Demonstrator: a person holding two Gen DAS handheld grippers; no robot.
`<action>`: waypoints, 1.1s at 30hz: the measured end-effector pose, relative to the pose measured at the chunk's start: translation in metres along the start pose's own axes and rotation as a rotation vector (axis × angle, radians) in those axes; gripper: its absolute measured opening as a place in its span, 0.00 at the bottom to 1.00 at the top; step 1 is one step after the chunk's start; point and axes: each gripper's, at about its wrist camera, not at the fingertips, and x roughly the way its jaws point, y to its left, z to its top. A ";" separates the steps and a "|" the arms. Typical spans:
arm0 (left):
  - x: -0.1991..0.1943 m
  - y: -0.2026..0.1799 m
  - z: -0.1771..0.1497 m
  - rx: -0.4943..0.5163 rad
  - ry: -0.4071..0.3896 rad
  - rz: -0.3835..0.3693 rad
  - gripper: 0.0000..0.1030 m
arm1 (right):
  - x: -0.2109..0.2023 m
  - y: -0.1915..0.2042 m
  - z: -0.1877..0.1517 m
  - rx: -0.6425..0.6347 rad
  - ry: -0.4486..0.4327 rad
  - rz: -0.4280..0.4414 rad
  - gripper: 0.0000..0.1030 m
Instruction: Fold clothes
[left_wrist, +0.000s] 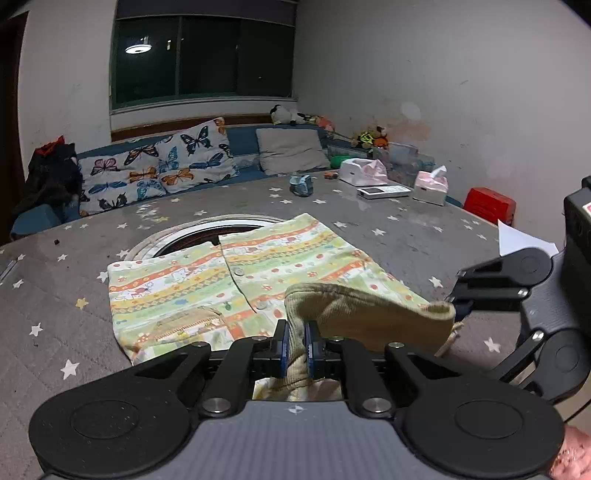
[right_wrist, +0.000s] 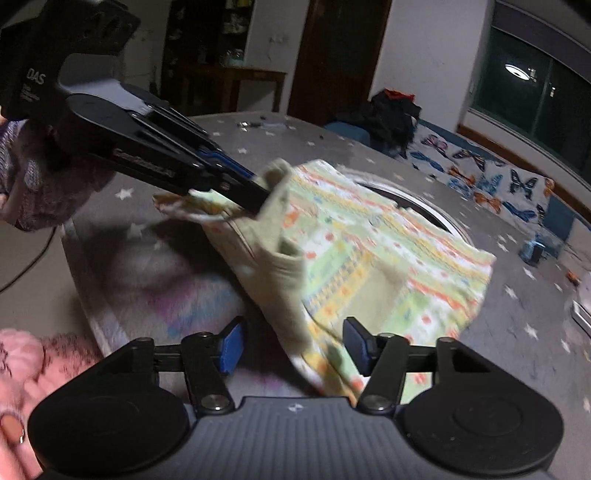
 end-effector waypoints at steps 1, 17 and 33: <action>0.001 0.002 0.002 -0.009 0.001 -0.001 0.10 | 0.005 -0.003 0.003 0.016 0.005 0.012 0.30; -0.029 -0.001 -0.045 0.153 0.028 0.121 0.46 | 0.010 -0.044 0.041 0.211 -0.071 0.056 0.12; -0.017 -0.015 -0.062 0.402 -0.015 0.268 0.27 | 0.013 -0.056 0.046 0.317 -0.102 0.041 0.11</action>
